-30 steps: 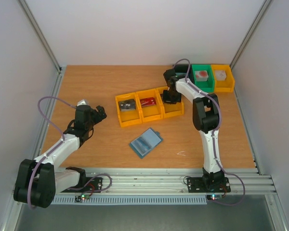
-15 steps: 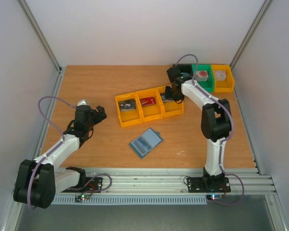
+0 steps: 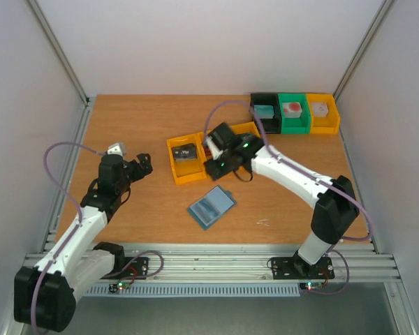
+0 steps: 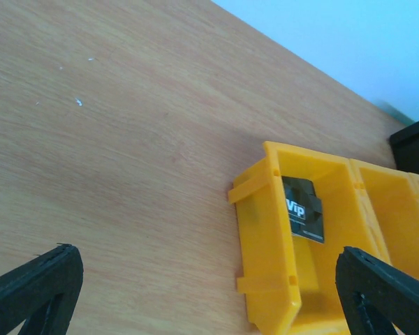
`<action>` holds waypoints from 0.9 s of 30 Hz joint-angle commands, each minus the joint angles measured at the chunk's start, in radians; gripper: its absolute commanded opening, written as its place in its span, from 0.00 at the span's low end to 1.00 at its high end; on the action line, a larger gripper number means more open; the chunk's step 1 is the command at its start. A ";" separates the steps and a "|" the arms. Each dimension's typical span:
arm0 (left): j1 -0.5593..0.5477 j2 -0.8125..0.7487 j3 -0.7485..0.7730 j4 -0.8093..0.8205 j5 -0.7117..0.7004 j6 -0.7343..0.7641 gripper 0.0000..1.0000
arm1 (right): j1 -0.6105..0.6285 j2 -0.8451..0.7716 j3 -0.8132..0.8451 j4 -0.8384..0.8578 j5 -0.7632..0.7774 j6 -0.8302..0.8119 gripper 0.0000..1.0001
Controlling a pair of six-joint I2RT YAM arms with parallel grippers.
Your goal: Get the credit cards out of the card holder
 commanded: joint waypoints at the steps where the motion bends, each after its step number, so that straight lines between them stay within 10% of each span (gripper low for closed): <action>1: 0.005 -0.107 -0.050 -0.087 0.041 -0.046 0.99 | 0.131 0.033 -0.079 -0.079 -0.062 -0.036 0.69; 6: 0.005 -0.211 -0.135 -0.116 0.058 -0.116 0.99 | 0.202 0.117 -0.092 -0.109 -0.090 0.004 0.98; 27: 0.006 -0.298 -0.225 -0.067 0.025 -0.097 0.99 | 0.298 0.437 0.036 -0.194 0.075 0.020 0.84</action>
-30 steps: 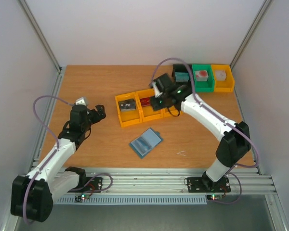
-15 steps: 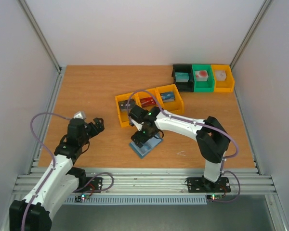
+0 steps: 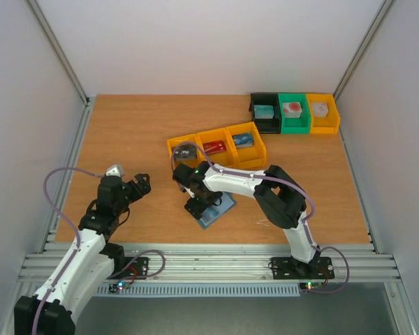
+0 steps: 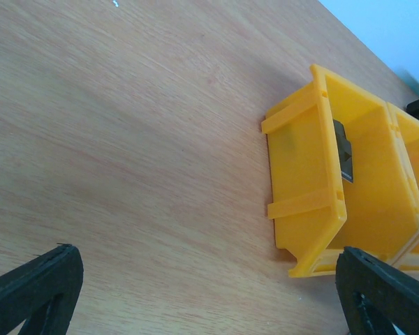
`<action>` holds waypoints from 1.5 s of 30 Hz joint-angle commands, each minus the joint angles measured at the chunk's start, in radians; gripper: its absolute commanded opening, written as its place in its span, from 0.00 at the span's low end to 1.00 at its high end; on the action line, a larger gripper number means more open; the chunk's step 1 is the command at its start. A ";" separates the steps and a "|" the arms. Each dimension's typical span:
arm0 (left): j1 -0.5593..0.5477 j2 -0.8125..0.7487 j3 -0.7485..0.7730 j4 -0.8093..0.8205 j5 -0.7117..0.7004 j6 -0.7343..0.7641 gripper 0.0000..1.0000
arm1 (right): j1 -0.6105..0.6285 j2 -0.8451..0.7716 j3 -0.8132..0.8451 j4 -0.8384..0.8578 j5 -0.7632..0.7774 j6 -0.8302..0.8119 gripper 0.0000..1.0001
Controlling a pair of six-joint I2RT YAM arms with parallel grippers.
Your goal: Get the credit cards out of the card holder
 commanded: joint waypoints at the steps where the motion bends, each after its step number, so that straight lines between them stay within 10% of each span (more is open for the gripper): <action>1: 0.005 -0.025 -0.012 0.052 -0.028 0.009 0.99 | 0.008 0.026 0.021 -0.071 0.066 0.021 0.84; 13: 0.005 -0.030 -0.018 0.065 -0.014 0.008 0.99 | -0.092 -0.285 -0.008 -0.106 -0.052 0.024 0.94; 25: 0.005 -0.039 -0.022 0.066 -0.018 0.002 0.99 | -0.188 -0.084 -0.096 -0.059 0.075 0.130 0.88; 45: 0.005 -0.052 -0.028 0.097 0.025 0.012 0.99 | -0.173 -0.126 -0.160 0.002 0.017 0.249 0.07</action>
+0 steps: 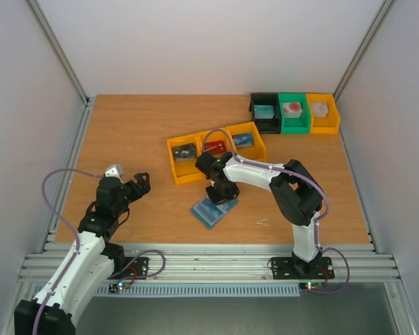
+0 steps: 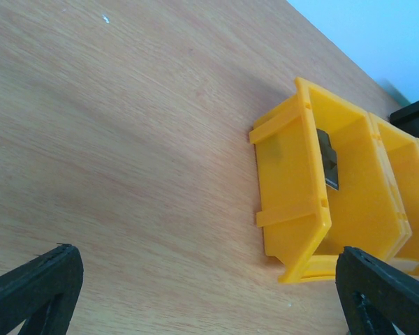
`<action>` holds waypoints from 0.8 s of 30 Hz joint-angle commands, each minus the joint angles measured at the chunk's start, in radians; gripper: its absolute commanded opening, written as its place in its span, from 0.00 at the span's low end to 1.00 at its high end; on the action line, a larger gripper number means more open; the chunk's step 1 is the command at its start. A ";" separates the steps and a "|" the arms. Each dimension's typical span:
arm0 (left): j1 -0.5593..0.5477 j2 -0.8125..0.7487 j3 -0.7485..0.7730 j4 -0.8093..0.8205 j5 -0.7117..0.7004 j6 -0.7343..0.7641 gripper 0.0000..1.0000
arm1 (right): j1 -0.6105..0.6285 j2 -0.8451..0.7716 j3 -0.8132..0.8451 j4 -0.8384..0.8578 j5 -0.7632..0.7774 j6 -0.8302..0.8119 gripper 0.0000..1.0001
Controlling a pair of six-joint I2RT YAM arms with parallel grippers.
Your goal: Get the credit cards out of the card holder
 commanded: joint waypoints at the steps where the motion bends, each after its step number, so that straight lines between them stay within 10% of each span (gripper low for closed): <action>1: 0.005 -0.017 -0.012 0.079 0.047 0.016 0.99 | -0.002 -0.043 -0.001 -0.014 0.005 0.029 0.02; 15: -0.002 -0.013 0.095 0.431 0.725 0.157 0.98 | -0.002 -0.448 0.184 -0.019 -0.039 0.033 0.01; 24: -0.019 0.071 0.215 0.509 0.894 0.153 0.99 | -0.002 -0.554 0.281 0.180 -0.235 -0.084 0.01</action>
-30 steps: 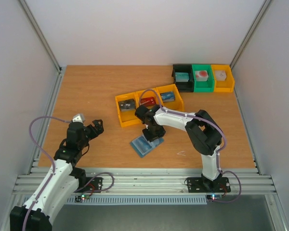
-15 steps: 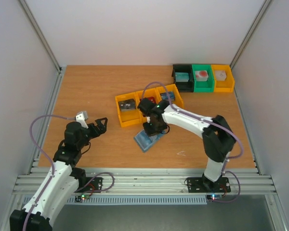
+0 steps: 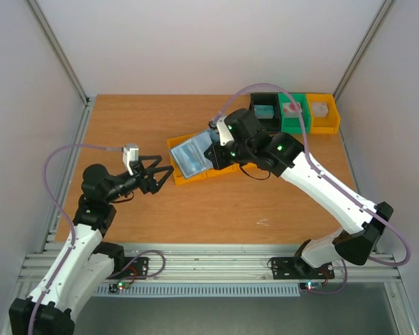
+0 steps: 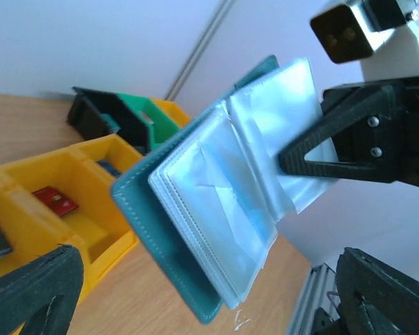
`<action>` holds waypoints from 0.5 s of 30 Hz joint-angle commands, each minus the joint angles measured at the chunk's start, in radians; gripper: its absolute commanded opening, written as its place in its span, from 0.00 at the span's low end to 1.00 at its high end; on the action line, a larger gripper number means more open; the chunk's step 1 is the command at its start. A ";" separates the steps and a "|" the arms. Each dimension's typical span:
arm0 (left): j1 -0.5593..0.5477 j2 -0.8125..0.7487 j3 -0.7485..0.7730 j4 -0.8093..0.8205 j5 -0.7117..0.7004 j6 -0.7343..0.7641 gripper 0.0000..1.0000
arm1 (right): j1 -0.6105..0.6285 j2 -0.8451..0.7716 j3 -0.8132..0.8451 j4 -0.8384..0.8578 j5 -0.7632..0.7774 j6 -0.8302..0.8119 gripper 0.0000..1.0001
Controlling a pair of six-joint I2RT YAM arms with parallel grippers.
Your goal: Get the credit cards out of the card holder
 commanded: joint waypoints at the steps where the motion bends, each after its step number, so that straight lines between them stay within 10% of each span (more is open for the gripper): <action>1: -0.011 0.030 0.070 0.133 0.146 0.006 0.99 | -0.001 -0.037 0.056 0.125 -0.135 -0.068 0.01; 15: -0.021 0.020 0.099 0.186 0.134 -0.046 0.80 | -0.001 -0.078 0.074 0.233 -0.381 -0.175 0.01</action>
